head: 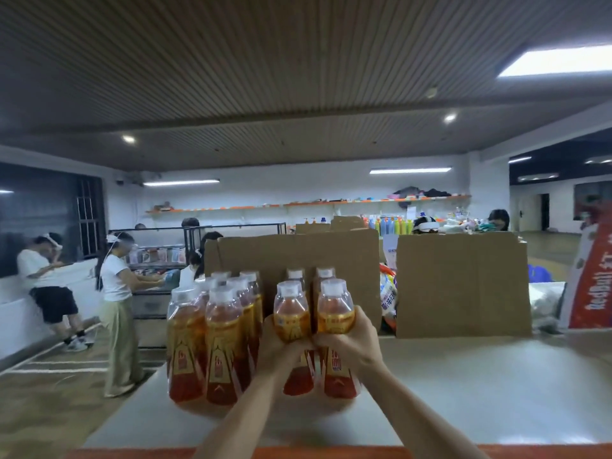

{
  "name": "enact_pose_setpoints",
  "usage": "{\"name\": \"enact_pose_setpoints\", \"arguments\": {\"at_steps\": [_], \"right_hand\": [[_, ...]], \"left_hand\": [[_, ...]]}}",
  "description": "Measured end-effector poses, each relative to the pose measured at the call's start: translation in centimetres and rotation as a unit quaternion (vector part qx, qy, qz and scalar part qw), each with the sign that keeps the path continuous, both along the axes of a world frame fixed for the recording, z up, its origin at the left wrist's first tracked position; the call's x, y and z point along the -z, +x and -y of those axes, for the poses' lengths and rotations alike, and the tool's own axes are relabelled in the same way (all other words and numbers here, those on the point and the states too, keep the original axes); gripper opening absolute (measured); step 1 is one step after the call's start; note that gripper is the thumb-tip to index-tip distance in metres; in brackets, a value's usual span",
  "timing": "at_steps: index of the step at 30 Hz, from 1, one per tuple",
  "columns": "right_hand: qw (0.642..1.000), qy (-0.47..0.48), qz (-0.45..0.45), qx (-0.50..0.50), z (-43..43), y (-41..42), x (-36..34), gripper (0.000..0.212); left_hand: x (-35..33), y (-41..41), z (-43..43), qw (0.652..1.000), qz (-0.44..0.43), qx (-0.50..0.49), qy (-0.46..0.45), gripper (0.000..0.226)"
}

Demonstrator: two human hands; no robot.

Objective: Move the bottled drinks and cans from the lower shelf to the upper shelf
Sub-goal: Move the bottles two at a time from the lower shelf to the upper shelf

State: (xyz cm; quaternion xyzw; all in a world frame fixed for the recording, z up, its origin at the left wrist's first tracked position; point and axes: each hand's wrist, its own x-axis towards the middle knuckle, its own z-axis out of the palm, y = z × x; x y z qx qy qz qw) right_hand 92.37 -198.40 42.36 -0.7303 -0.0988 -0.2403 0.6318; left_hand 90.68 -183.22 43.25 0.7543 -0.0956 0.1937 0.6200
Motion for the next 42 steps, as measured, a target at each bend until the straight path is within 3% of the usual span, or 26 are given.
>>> {"name": "enact_pose_setpoints", "arguments": {"at_steps": [4, 7, 11, 14, 17, 23, 29, 34, 42], "right_hand": [[0.999, 0.038, 0.002, -0.018, 0.0, 2.7, 1.0, 0.062], [0.999, 0.036, 0.009, -0.023, -0.4, 4.3, 1.0, 0.057], [0.999, 0.033, 0.024, -0.010, -1.0, 5.9, 1.1, 0.050], [0.999, 0.032, 0.026, -0.011, -1.1, 6.5, 0.9, 0.052], [0.999, 0.031, 0.017, -0.025, -1.0, 6.5, 1.1, 0.070], [0.997, -0.051, -0.027, -0.053, 0.7, 6.5, 2.1, 0.074], [0.994, -0.103, -0.022, -0.027, 1.1, 6.3, 2.2, 0.068], [0.992, -0.123, 0.008, -0.004, 1.0, 6.4, 2.5, 0.079], [0.989, -0.147, 0.024, -0.001, 0.9, 6.4, 2.5, 0.081]], "left_hand": [[0.9, 3.6, -0.5, 1.000, -0.019, 0.002, -0.016, 0.056], [0.9, 5.3, -0.4, 0.999, -0.019, 0.013, -0.027, 0.056], [1.6, 7.1, -0.6, 0.999, -0.024, -0.005, -0.028, 0.080], [2.1, 7.6, -0.9, 1.000, -0.012, -0.021, -0.005, 0.078], [2.4, 8.0, -1.2, 1.000, -0.002, -0.022, 0.018, 0.071], [3.3, 7.5, -1.0, 0.990, -0.013, -0.083, 0.113, 0.097], [3.4, 7.6, -1.2, 0.985, -0.015, -0.118, 0.122, 0.089], [3.8, 8.0, -1.0, 0.986, 0.009, -0.122, 0.113, 0.085], [4.0, 8.3, -0.9, 0.986, 0.014, -0.124, 0.107, 0.084]]}}
